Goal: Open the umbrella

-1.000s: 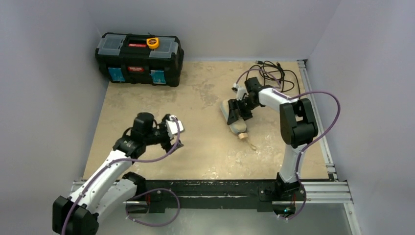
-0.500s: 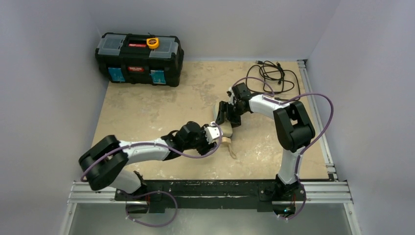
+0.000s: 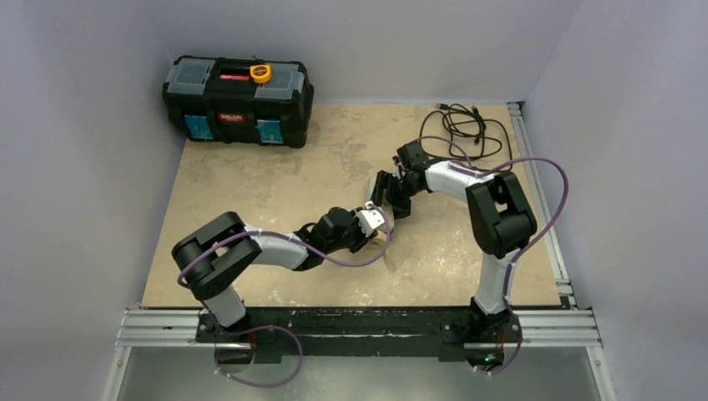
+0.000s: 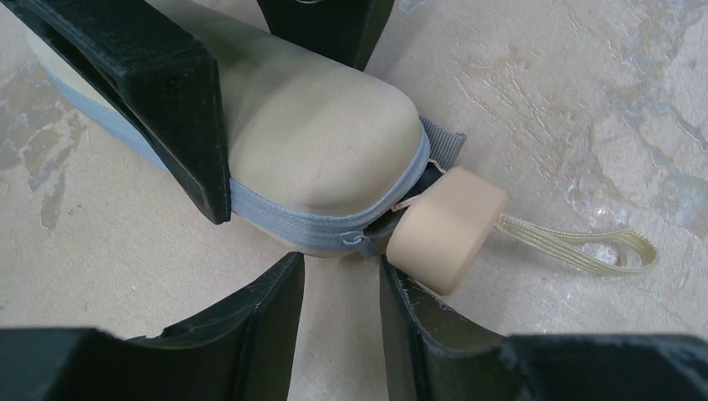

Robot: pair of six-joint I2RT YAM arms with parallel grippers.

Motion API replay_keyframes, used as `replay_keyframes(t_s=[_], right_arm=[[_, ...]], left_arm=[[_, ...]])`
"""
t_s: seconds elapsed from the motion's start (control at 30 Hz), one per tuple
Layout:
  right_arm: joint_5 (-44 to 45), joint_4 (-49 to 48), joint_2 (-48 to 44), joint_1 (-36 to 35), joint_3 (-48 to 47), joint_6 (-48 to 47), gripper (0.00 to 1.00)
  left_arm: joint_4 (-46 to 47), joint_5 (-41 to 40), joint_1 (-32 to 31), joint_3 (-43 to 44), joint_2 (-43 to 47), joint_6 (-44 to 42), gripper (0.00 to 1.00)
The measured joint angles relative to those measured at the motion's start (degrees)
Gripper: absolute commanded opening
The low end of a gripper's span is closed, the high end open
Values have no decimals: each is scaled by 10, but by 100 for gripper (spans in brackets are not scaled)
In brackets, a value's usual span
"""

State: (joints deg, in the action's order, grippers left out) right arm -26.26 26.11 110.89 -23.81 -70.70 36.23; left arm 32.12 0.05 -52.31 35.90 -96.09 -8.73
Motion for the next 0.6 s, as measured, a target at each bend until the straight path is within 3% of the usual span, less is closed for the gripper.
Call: replay_keyframes(t_s=[0.4, 0.6], right_arm=[[-5, -4, 0, 2, 3, 7, 17], [-16, -10, 0, 6, 8, 7, 11]], left_arm=[[42, -20, 0, 6, -32, 32, 44], [51, -25, 1, 6, -35, 44, 24]])
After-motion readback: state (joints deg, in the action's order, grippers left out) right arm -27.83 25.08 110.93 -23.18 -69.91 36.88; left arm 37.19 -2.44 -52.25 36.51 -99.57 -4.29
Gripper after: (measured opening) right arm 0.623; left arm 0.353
